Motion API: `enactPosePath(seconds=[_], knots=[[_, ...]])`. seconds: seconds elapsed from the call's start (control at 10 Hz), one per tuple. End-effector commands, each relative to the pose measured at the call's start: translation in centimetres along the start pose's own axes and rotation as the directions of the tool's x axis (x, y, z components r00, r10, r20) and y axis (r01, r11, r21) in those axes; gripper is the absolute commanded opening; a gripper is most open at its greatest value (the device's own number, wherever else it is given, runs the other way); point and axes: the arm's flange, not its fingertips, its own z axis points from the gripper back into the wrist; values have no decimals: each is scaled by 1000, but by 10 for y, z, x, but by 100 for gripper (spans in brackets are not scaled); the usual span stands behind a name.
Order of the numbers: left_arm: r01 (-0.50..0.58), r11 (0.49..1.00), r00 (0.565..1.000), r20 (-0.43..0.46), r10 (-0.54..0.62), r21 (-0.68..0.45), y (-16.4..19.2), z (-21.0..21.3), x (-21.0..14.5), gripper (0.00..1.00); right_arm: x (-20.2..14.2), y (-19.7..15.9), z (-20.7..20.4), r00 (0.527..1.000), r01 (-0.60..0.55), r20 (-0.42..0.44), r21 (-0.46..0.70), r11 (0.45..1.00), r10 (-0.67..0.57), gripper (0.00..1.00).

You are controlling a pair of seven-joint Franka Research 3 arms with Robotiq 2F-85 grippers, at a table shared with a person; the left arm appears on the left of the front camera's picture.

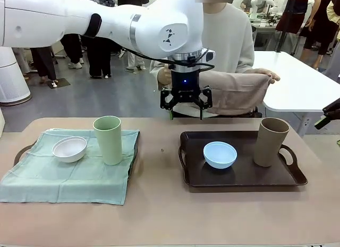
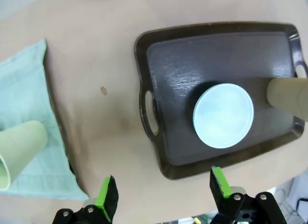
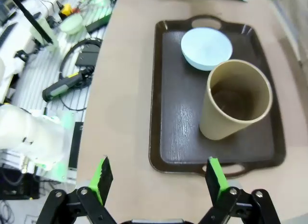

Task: Set up a tray with a mat and arrange the tableware.
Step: Pick up the Picnic Bowl and Reusable plastic cup from the Handle tray in front of the human's position and hold them in the air.

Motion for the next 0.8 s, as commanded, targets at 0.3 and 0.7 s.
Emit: enactPosePath(seconds=[0.3,0.7], knots=[[-4,1000,1000,5,4,1,2,2,1,100,1,-1,-1,1000,-8,-1,3,1000,8,100],[-102,994,993,-60,103,25,-22,-33,31,100,-17,-51,-16,996,58,79,-144,988,-47,100]])
